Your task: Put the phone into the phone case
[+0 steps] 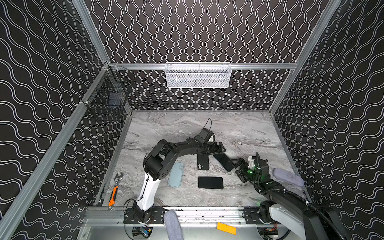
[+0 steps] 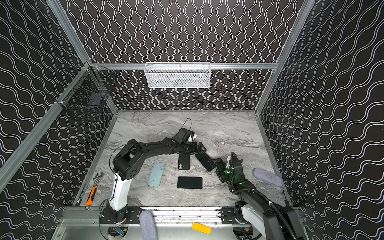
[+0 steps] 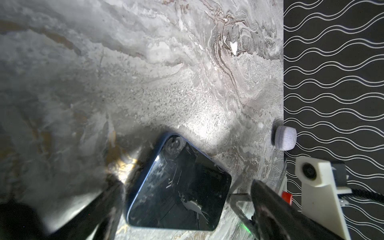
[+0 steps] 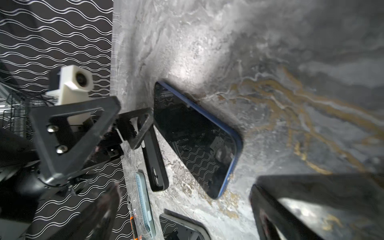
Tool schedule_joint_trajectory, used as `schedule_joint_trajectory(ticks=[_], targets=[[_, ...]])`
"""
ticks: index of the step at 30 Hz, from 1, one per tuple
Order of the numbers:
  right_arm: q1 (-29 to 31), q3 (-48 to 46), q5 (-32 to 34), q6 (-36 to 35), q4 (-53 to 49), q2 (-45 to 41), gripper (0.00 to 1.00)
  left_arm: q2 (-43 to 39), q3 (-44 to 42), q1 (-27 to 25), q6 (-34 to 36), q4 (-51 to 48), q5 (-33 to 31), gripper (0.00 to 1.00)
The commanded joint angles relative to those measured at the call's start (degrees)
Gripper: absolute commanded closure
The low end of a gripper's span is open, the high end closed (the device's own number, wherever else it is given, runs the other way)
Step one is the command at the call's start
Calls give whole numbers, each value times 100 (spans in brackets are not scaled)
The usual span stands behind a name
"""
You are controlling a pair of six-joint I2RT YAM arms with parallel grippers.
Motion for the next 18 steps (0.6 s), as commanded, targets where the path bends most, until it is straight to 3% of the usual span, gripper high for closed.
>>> schedule_joint_trajectory(ticks=[1,18], targets=[[6,26,41,71,266,240,1,79,125,3,175,-112,-12,1],[-269,384,-112,-4,900,1080,0,-194,-733,-125,-360,700,59,1]])
